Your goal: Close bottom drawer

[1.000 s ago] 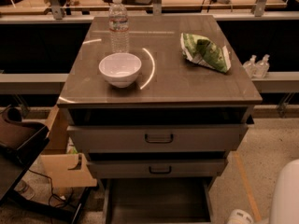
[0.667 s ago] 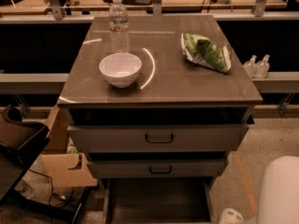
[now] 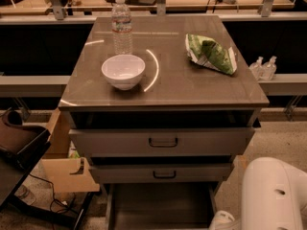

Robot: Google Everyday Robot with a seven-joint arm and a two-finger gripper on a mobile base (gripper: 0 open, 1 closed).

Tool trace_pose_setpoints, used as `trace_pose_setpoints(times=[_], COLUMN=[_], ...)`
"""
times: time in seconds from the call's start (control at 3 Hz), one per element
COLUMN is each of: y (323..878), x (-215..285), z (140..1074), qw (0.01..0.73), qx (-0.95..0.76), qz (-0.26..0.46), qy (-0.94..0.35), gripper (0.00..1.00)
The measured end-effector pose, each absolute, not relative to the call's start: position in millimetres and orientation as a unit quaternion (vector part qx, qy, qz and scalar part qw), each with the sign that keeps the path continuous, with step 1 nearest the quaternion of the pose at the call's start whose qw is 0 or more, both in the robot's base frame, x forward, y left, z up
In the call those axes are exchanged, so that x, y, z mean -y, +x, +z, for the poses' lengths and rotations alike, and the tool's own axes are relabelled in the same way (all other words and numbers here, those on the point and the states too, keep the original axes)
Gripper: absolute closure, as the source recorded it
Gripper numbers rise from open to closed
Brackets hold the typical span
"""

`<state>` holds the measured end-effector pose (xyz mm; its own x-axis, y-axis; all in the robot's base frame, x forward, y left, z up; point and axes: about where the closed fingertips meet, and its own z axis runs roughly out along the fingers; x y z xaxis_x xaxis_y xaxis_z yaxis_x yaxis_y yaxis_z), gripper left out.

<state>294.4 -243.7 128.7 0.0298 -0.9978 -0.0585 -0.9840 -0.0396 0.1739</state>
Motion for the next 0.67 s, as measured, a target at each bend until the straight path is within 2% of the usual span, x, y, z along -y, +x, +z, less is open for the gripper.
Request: trace_pose_setpoints(times=[0.67], y=[322.4], x=[235.2], z=[120.5], qw=[0.029], qx=[0.683], qz=[-0.058], qy=[0.727], gripper=[1.00])
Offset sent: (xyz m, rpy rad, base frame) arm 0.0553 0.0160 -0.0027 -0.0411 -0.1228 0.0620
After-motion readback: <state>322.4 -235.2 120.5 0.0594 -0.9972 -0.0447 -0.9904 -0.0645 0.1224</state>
